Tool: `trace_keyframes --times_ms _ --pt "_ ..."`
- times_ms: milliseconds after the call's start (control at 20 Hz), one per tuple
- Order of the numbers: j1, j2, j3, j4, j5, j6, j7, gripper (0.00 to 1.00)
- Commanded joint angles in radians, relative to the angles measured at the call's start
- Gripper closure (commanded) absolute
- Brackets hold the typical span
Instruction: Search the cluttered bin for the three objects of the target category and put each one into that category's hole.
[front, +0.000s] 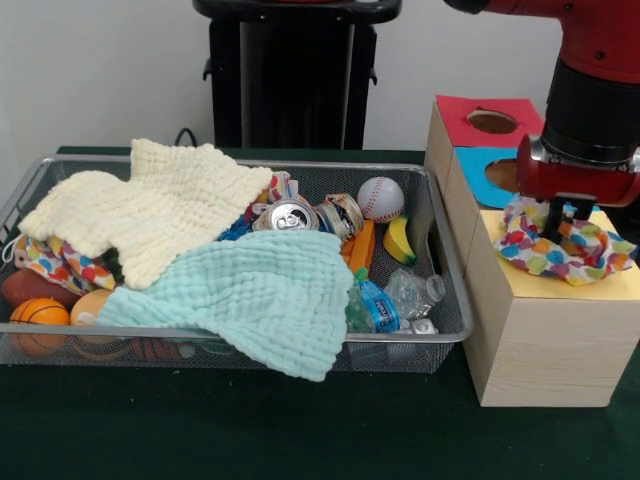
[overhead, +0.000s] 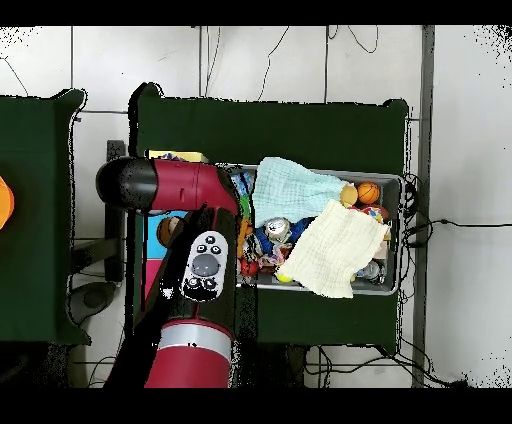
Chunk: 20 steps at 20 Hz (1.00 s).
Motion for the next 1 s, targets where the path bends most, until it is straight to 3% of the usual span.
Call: trace_keyframes --times_ms 50,650,1000 --pt "-0.025 0.124 0.081 0.047 0.020 -0.125 0.214 1.00" --pt "-0.023 0.191 0.099 0.035 0.030 -0.189 0.209 1.00" --pt "-0.017 0.180 0.084 0.032 0.037 -0.162 0.202 1.00"
